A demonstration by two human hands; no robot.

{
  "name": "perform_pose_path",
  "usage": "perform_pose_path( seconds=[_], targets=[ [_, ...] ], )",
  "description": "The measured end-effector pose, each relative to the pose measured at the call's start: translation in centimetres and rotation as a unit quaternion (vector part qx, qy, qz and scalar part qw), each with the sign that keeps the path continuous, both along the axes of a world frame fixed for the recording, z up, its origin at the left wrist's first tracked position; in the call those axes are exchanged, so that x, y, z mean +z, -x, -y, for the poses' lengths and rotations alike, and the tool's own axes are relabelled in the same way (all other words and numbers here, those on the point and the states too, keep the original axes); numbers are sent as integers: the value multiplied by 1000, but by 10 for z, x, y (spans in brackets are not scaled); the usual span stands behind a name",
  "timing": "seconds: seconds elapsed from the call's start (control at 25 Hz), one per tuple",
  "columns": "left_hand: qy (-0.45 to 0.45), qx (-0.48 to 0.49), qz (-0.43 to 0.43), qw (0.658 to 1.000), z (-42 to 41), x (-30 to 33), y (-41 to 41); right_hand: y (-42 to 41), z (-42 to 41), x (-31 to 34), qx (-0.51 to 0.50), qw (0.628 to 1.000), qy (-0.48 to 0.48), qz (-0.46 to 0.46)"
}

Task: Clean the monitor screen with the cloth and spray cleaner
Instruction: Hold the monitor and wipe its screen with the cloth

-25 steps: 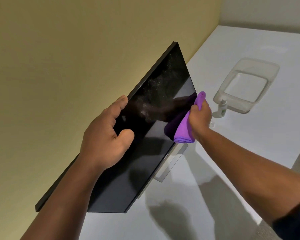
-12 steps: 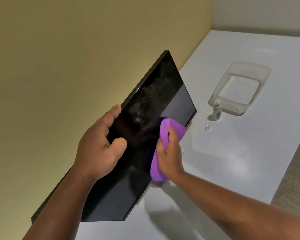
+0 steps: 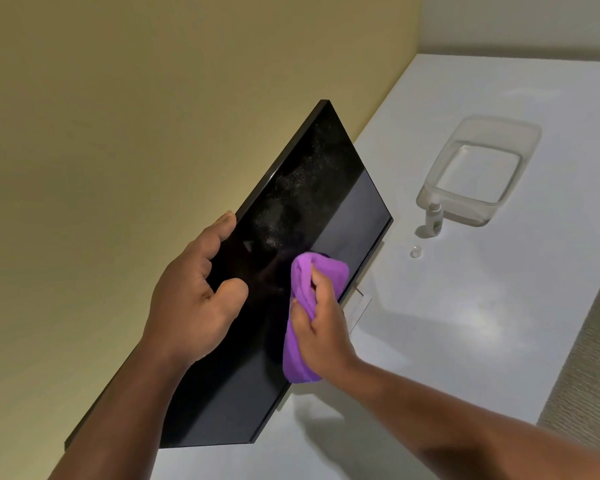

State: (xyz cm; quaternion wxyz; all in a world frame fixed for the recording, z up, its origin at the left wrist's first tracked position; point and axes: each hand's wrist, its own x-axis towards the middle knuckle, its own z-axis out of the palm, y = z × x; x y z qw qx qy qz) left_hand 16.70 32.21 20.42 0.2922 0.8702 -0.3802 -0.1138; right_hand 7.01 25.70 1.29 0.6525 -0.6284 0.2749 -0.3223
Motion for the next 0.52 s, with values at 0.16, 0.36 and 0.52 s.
perform_pose_path(
  seconds=[0.16,0.36,0.52],
  targets=[
    [0,4,-4,1000,0,0,1,-2,31,-12,-62,991,-65,-103],
    [6,8,-3,1000,0,1,1,-15,7,18,-33,999,5,-13],
    [4,8,-5,1000,1,3,1,0,3,9,6,999,25,-31]
  ],
)
